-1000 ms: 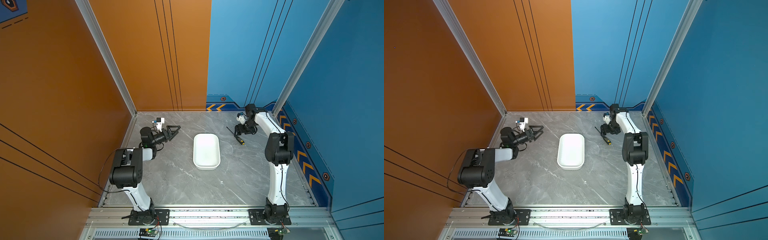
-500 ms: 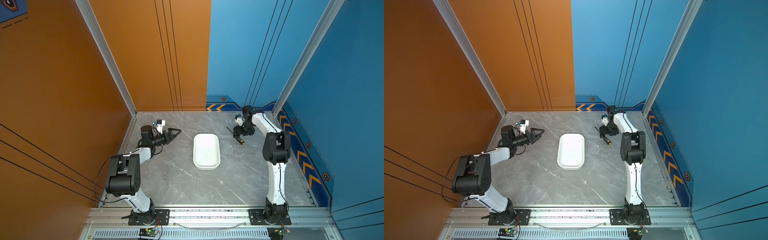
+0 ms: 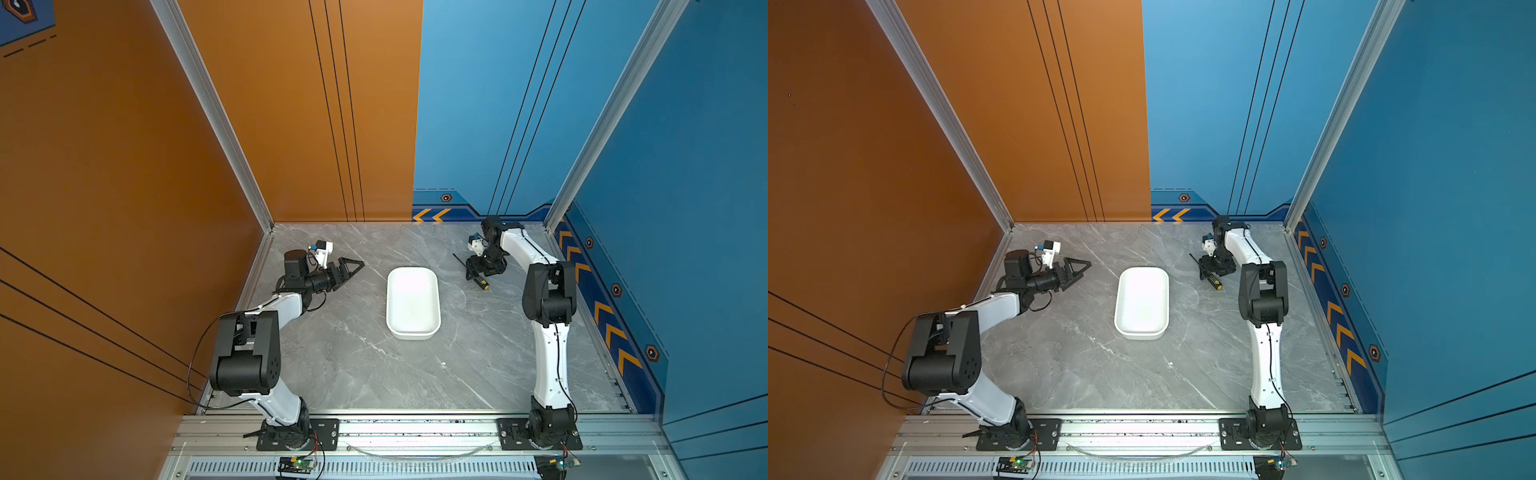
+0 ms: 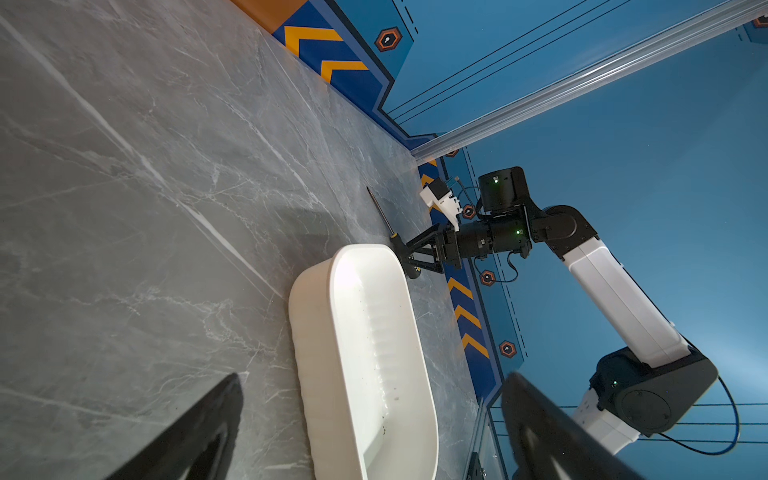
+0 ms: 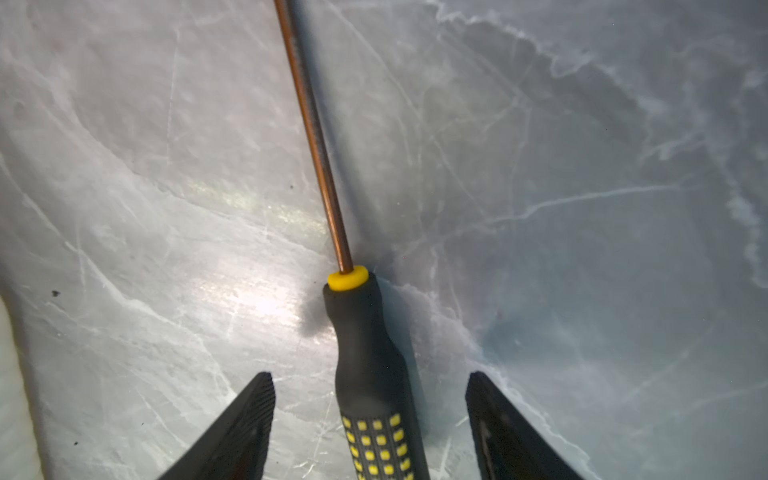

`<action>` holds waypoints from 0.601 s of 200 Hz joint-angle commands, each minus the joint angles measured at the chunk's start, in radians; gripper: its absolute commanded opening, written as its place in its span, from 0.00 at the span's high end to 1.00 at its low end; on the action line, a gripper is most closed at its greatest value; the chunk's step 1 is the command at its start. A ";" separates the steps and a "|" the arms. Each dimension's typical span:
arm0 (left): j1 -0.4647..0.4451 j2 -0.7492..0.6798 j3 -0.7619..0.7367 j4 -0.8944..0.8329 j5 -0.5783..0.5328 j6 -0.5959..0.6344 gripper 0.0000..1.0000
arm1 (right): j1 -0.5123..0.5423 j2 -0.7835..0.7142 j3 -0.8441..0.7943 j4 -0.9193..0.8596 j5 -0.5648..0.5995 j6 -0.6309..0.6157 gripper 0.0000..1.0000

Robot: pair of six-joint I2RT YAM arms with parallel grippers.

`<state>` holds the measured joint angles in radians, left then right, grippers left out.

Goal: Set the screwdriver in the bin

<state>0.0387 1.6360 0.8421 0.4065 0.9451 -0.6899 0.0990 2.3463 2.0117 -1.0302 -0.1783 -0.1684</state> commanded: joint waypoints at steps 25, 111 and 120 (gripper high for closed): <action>-0.003 -0.032 0.034 -0.045 -0.006 0.044 0.02 | -0.002 0.024 0.024 -0.015 0.011 0.000 0.32; -0.002 -0.041 0.027 -0.087 -0.010 0.090 0.02 | -0.003 0.031 0.018 -0.016 0.006 -0.002 0.48; 0.000 -0.044 0.032 -0.117 -0.020 0.107 0.02 | -0.004 0.033 0.016 -0.016 0.003 -0.002 0.50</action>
<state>0.0383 1.6264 0.8471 0.3435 0.9413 -0.6403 0.0990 2.3508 2.0117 -1.0298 -0.1783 -0.1684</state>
